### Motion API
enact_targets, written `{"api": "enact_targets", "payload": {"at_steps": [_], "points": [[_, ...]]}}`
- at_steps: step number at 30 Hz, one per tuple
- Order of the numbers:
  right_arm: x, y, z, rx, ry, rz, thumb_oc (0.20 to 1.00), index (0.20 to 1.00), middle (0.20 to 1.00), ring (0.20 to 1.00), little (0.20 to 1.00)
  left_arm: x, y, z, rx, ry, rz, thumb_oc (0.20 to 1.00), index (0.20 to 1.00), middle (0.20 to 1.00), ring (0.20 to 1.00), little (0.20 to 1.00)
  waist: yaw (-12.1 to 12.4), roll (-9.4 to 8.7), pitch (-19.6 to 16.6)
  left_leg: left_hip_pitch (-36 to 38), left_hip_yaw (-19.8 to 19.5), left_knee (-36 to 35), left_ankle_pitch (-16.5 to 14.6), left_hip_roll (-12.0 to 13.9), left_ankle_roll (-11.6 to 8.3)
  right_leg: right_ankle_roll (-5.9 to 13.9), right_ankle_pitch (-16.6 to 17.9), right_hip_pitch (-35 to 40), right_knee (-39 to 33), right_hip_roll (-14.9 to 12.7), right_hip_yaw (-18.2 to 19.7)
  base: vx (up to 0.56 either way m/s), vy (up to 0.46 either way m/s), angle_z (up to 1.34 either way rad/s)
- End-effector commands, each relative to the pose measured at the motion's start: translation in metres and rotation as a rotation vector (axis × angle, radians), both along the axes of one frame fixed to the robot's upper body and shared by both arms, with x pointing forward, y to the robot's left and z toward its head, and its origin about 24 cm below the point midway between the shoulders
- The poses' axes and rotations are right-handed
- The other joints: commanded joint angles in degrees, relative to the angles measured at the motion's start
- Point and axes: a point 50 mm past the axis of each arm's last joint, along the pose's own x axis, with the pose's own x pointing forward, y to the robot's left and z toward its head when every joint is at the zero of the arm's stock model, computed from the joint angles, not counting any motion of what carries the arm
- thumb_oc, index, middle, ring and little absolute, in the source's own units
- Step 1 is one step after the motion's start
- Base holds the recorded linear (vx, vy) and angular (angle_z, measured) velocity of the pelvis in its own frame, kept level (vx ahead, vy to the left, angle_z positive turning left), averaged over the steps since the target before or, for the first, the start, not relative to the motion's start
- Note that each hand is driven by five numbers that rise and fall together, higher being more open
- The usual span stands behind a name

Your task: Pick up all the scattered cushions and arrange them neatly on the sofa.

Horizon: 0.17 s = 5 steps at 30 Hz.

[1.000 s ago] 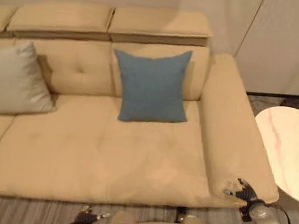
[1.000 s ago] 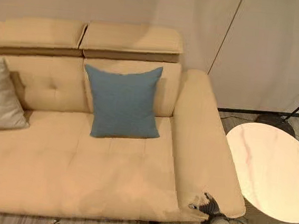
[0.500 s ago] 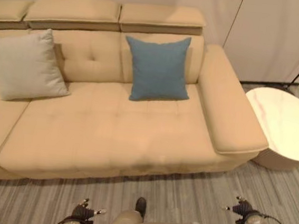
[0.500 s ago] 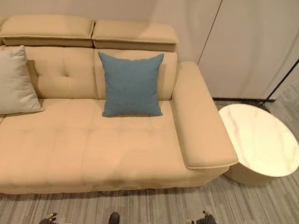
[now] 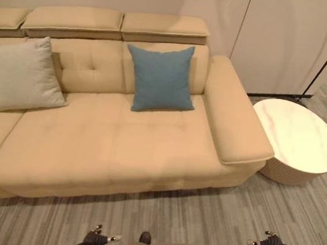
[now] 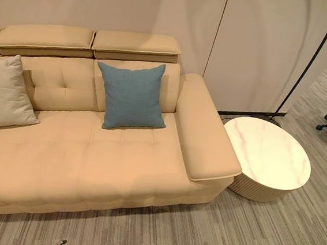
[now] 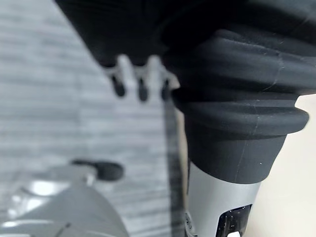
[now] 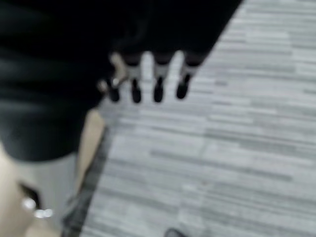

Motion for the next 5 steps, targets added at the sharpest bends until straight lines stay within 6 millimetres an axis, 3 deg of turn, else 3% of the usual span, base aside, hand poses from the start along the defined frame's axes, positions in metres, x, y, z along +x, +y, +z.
{"api": "enact_targets", "payload": {"at_steps": [1, 5], "points": [[0.0236, 0.007, 0.0039, -0.005, -0.059, 0.034, 1.0, 1.0, 1.0, 1.0, 1.0, 0.0137, 0.0102, 0.004, 0.037, -0.013, -0.029, 1.0, 1.0, 1.0, 1.0, 1.0, 0.37, -2.96, 0.83, 3.61, -1.0, 0.22, -5.5, -1.78, -0.64, 5.52, 3.81, -2.44, 1.0, -3.22, 1.53, 0.0, 0.0, 0.0], [0.0206, 0.0067, 0.003, -0.006, -0.053, 0.024, 1.0, 1.0, 1.0, 1.0, 1.0, 0.0136, 0.0098, 0.0038, 0.037, -0.011, -0.031, 1.0, 1.0, 1.0, 1.0, 1.0, 0.3, -2.87, 0.51, 4.21, -0.89, -0.05, -5.64, -1.74, -0.68, 5.55, 3.76, -1.92, 0.76, -3.28, 1.48, 0.0, 0.003, 0.01]]}}
